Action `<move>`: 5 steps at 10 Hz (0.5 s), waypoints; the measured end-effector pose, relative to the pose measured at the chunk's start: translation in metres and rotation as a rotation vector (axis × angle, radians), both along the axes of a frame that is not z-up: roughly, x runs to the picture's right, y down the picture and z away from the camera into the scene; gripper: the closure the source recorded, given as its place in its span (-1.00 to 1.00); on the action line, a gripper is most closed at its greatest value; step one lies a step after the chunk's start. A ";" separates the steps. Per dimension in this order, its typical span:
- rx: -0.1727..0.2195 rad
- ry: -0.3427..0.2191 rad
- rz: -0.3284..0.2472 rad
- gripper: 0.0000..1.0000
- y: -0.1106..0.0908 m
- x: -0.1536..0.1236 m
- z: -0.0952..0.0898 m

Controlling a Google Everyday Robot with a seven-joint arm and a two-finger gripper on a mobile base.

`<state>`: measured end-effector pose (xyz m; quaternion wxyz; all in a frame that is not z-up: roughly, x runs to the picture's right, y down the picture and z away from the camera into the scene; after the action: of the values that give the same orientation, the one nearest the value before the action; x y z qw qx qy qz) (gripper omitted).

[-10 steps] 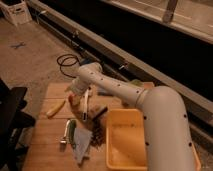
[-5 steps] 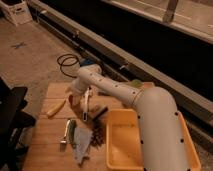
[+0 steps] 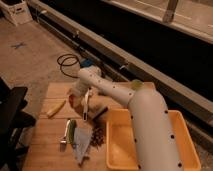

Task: Place apple in table surface

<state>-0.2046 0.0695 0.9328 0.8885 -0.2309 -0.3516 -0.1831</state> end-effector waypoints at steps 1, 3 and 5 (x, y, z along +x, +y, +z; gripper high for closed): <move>-0.006 0.000 0.009 -0.18 0.005 0.001 0.005; 0.000 -0.002 0.012 0.21 0.008 0.001 0.007; 0.000 -0.001 0.007 0.65 0.008 0.001 0.006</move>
<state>-0.2034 0.0772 0.9385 0.8889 -0.2297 -0.3530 -0.1802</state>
